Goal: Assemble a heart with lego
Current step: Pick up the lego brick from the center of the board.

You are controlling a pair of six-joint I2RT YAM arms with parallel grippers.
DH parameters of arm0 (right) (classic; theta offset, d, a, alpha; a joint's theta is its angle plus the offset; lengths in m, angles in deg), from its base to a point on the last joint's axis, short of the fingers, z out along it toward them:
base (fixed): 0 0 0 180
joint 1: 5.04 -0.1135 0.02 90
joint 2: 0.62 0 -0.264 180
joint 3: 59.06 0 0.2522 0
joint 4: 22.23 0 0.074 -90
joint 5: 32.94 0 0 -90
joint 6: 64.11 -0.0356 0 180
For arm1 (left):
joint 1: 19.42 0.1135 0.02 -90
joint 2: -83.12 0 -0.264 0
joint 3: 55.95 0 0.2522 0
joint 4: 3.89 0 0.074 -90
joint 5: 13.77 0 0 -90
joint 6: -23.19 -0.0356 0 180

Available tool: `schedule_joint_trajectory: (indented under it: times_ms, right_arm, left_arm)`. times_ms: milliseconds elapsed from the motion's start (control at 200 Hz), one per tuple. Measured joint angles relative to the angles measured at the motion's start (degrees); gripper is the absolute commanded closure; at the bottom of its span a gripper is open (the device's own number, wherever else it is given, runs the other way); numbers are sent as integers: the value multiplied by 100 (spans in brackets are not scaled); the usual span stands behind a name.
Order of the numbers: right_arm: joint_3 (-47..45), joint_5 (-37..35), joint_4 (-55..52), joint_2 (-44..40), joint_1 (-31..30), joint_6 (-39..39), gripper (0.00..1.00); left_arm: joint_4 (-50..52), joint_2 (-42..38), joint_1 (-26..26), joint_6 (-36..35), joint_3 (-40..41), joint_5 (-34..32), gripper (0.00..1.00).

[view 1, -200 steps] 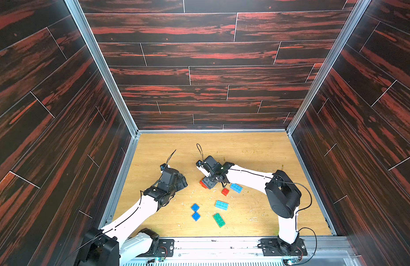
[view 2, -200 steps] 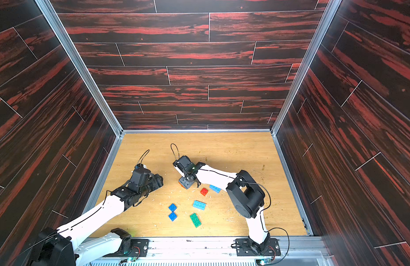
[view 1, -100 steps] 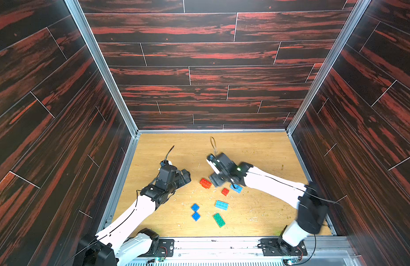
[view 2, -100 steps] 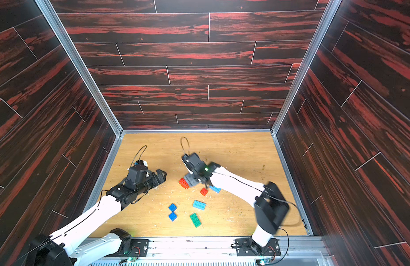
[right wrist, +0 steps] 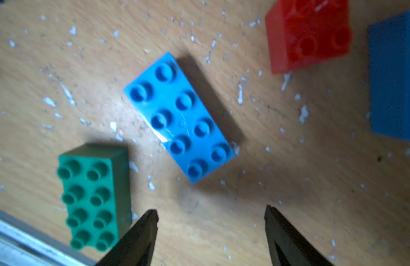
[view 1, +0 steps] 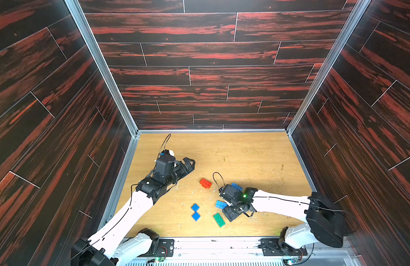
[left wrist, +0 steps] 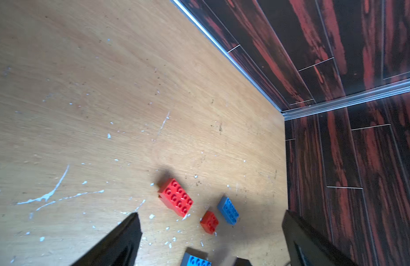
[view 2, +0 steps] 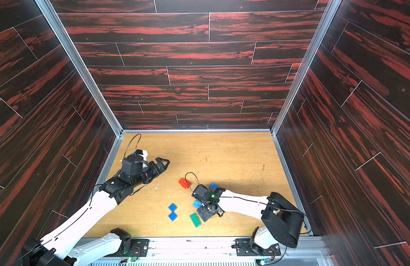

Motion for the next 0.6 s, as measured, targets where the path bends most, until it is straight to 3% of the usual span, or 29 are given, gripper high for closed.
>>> schedule_joint_trajectory:
  times_ms: [391, 596]
  right_arm:
    - [481, -107, 629, 831, 96, 267, 33]
    - [538, -15, 778, 883, 280, 463, 48]
  left_arm:
    - [-2, 247, -227, 17, -273, -214, 0]
    - [20, 260, -227, 7, -295, -352, 0]
